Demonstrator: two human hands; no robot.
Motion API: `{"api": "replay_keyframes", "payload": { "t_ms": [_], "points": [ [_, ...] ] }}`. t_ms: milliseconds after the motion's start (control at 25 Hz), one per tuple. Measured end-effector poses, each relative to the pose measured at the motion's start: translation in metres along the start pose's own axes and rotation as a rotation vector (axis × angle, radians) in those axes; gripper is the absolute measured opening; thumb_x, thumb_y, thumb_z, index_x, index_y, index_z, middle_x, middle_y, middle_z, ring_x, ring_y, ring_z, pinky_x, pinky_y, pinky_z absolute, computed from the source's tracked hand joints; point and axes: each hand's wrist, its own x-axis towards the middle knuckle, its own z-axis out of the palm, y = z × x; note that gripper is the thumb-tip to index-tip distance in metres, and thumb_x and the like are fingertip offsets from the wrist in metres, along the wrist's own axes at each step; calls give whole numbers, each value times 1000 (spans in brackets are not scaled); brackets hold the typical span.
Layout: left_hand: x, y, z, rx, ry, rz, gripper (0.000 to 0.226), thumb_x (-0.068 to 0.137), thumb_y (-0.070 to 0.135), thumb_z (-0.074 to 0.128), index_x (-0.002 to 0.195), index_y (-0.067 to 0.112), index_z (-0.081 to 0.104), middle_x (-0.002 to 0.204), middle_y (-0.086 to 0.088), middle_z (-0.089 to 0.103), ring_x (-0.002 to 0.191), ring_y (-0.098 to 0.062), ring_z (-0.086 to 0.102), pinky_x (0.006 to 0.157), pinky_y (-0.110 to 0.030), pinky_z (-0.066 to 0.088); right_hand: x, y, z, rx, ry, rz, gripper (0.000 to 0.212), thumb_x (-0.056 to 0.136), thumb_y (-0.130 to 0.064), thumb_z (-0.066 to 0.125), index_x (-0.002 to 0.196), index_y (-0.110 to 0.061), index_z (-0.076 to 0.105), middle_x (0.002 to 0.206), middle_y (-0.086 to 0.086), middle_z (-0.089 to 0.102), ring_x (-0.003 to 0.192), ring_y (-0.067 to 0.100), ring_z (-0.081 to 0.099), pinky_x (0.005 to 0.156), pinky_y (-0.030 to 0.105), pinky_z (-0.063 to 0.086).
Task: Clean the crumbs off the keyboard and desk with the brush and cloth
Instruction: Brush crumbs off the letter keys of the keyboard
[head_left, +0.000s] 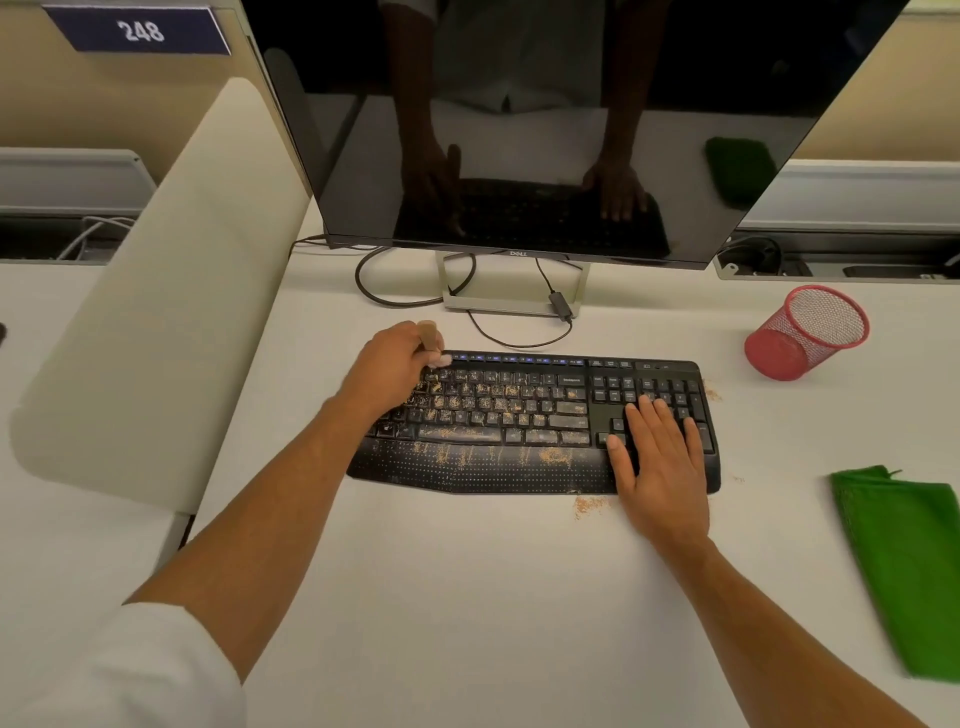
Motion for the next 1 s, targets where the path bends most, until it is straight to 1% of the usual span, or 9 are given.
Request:
{"api": "replay_keyframes", "payload": {
  "t_ms": [80, 200, 240, 360, 480, 560, 640, 840, 1000],
  "points": [
    [-2, -9, -17, 41, -17, -49, 24, 94, 16, 62, 76, 30, 56, 100, -1, 67, 93, -21, 62, 91, -46, 49, 0, 0, 0, 0, 11, 0, 70, 101, -57, 20, 150, -14, 44, 158, 4, 40, 151, 17, 24, 126, 37, 1],
    [-3, -19, -32, 103, -17, -130, 15, 94, 17, 61, 82, 26, 59, 105, -4, 67, 96, -23, 61, 92, -45, 49, -1, 0, 0, -3, 12, -3, 70, 101, -57, 20, 150, -13, 45, 157, 5, 40, 151, 18, 25, 125, 35, 0],
    [-4, -19, -33, 102, -10, -125, 13, 94, 18, 62, 84, 25, 59, 105, -4, 68, 96, -24, 61, 92, -45, 49, -1, 0, -1, -3, 12, -3, 70, 101, -57, 20, 150, -13, 44, 158, 5, 40, 151, 18, 24, 125, 35, -1],
    [-10, -6, -26, -1, 39, -19, 11, 92, 19, 65, 83, 25, 63, 102, -1, 68, 96, -21, 63, 94, -44, 50, 0, 0, -1, -1, 3, -5, 70, 101, -57, 21, 150, -13, 44, 158, 5, 39, 151, 18, 23, 125, 35, -2],
    [-14, 11, -6, -103, 25, 67, 6, 93, 19, 66, 92, 17, 72, 103, 5, 68, 98, -12, 62, 97, -36, 50, 0, 1, 1, -4, 6, -6, 69, 101, -56, 21, 150, -14, 44, 159, 5, 38, 151, 17, 23, 126, 37, 1],
    [-16, 17, 9, -82, 4, 122, 10, 94, 16, 64, 98, 14, 74, 103, 2, 68, 97, -13, 62, 95, -38, 50, 0, 2, 1, -11, 6, -8, 69, 101, -56, 21, 150, -13, 44, 158, 5, 39, 151, 18, 23, 126, 38, 2],
    [-18, 16, 15, -55, 31, 132, 12, 95, 10, 61, 98, 9, 72, 102, -2, 69, 97, -18, 62, 94, -42, 50, 1, 1, 1, -20, 9, -12, 69, 101, -56, 21, 150, -13, 45, 158, 5, 39, 151, 18, 24, 126, 38, 2],
    [-24, 0, 1, -38, 102, 4, 13, 97, 8, 58, 96, 7, 71, 108, -4, 68, 101, -20, 62, 98, -36, 47, 1, 1, 1, -29, 8, -9, 68, 101, -55, 21, 150, -13, 45, 158, 5, 39, 151, 18, 24, 126, 36, 0],
    [-27, -22, -19, -7, 144, -96, 12, 97, 7, 56, 88, 10, 65, 106, -4, 68, 99, -22, 63, 96, -42, 49, 1, 2, 1, -17, 19, -13, 68, 101, -55, 23, 149, -13, 46, 157, 6, 41, 150, 18, 25, 126, 37, 1]
  ]
}}
